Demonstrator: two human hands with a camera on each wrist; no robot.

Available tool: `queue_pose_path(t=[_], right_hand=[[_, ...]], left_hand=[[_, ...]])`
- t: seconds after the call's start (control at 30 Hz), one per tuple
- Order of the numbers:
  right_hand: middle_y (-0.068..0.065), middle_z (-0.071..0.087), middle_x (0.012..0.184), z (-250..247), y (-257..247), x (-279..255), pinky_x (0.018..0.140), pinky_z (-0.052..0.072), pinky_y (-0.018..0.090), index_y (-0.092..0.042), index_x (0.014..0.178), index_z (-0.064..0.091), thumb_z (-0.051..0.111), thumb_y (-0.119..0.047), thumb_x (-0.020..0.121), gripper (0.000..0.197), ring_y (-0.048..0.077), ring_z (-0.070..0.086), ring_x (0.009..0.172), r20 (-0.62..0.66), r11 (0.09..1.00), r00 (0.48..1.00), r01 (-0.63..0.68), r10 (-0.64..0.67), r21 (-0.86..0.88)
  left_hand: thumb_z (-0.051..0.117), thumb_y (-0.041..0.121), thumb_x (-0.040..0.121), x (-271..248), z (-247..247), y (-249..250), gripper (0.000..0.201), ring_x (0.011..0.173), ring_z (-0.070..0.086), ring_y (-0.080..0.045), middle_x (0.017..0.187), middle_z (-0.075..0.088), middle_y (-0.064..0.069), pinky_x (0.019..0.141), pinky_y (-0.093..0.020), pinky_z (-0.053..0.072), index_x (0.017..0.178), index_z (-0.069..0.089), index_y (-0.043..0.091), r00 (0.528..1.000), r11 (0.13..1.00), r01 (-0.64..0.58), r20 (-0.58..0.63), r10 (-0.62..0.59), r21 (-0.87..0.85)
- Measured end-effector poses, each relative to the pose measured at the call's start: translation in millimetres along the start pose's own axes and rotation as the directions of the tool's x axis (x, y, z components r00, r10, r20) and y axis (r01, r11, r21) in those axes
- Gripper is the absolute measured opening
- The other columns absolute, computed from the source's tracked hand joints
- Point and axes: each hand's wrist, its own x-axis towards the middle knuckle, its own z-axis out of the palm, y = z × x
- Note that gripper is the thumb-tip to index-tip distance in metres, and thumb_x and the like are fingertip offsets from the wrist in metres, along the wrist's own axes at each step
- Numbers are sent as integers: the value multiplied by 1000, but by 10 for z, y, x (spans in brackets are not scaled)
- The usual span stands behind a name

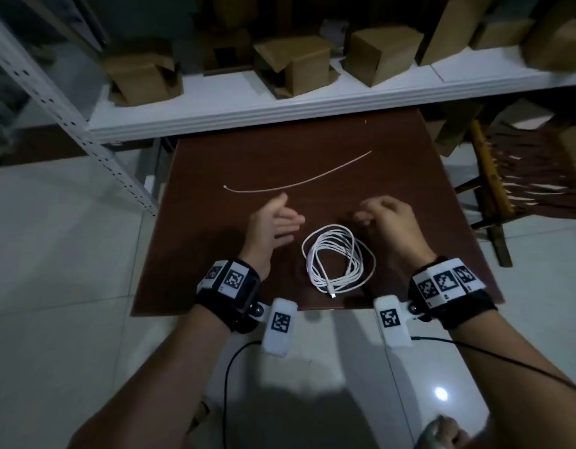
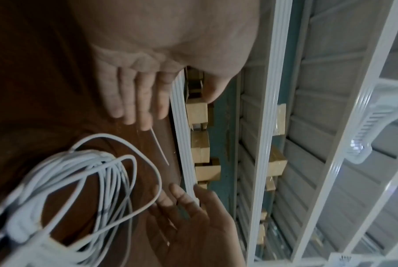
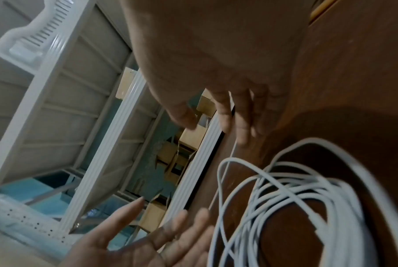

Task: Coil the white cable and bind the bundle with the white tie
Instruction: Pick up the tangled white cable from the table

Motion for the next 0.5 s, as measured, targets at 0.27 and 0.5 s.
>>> queue_pose_path(t=[0.27,0.5], right_hand=[[-7,74,85,50,-77,-114,78,58,33,-27,78,69,91,-25,65,25,18,73,90,134,623,989,148,-69,-768],[-7,72,69,-78,-471,-313,64,51,28,-25,76,78,86,-17,77,12,6,64,64,-16,764,893,375,-450,-525]], left_hand=[[94,16,72,51,214,-225,38,89,67,-19,96,72,-9,73,-32,54,99,67,13,996,896,57,35,-81,439],[91,6,79,-71,121,84,19,74,68,-13,81,74,-6,66,-26,54,84,73,11,984,972,-172,-16,177,163]])
